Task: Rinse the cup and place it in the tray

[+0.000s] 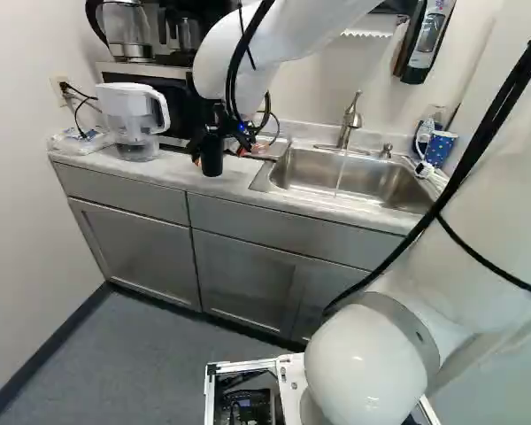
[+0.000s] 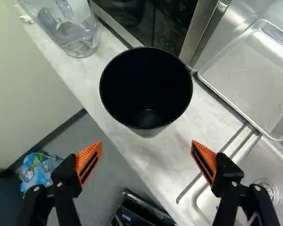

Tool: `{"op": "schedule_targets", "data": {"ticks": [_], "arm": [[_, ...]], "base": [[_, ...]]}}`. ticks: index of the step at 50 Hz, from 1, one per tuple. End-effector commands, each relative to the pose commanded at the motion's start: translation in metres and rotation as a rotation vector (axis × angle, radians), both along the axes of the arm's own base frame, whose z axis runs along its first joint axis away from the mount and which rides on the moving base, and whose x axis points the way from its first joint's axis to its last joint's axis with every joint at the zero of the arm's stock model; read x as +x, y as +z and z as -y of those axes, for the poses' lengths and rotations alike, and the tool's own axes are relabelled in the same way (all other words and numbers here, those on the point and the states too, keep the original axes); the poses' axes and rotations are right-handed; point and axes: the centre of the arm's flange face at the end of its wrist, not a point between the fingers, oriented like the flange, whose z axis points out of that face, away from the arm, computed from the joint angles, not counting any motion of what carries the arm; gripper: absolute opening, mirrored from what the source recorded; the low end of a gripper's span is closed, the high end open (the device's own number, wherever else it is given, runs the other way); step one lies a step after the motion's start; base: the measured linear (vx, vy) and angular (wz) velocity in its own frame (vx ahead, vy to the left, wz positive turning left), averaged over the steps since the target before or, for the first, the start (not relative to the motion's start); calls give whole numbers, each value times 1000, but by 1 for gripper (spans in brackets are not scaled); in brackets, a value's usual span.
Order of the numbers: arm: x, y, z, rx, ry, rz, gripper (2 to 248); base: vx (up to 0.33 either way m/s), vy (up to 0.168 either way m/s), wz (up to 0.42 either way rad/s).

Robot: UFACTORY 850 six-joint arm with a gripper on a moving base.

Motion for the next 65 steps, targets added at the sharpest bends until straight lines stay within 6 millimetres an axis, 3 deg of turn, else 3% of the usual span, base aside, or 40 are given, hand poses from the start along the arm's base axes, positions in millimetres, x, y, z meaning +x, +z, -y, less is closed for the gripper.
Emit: {"op": "schedule_targets", "data": {"ticks": [44,65], "arm": [[-11,7,-2,59,15,119,247],[-7,-7,-7,91,21,181,247]], "base": [[0,0,0],[0,0,0]]}}
